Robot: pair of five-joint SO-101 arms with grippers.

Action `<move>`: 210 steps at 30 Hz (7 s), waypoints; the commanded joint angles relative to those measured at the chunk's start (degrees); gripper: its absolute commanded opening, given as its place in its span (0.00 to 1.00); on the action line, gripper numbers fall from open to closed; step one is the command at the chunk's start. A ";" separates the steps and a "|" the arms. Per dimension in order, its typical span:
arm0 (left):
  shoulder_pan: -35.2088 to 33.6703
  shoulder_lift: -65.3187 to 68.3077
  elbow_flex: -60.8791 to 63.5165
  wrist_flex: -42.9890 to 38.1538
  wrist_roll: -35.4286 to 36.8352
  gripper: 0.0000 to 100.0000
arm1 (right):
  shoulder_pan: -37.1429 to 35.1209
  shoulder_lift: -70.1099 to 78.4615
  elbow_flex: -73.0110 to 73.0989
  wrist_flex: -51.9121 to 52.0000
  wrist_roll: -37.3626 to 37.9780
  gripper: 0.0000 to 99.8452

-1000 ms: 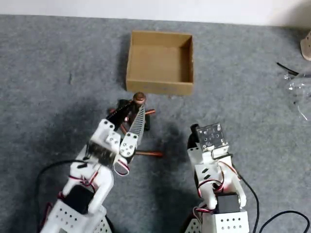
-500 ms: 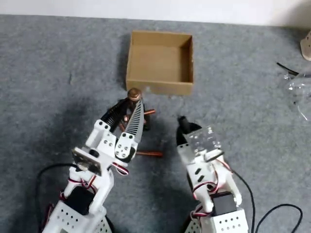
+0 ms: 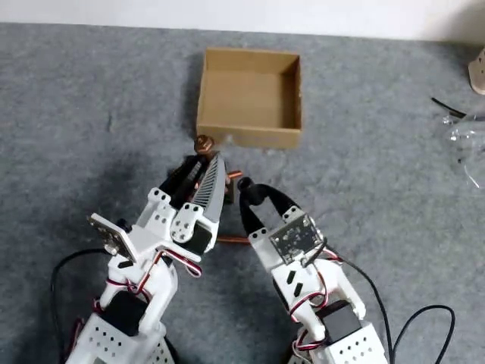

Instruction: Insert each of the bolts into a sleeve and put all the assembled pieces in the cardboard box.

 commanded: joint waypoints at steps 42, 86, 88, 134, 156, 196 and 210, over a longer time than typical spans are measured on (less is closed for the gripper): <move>7.43 0.48 1.71 -5.54 0.44 0.01 | -1.80 -1.19 5.58 -7.16 -0.26 0.00; 3.47 -0.04 1.63 -6.33 0.26 0.01 | -3.65 -1.19 5.32 -7.08 -0.44 0.00; 3.47 -0.04 1.45 -6.42 0.09 0.01 | -3.65 -1.19 5.32 -7.08 -0.44 0.00; 3.91 -0.13 -0.57 -5.63 0.35 0.01 | -1.89 -1.19 5.58 -7.16 -0.53 0.00; 0.40 0.40 1.71 -5.63 0.44 0.01 | -2.42 -1.19 5.32 -6.99 -0.53 0.00; 9.10 0.40 1.71 5.89 0.53 0.01 | -1.98 -1.27 1.19 -7.16 -0.53 0.00; 8.48 -0.04 1.71 14.86 0.09 0.01 | -2.15 -1.27 0.84 -6.90 -3.52 0.00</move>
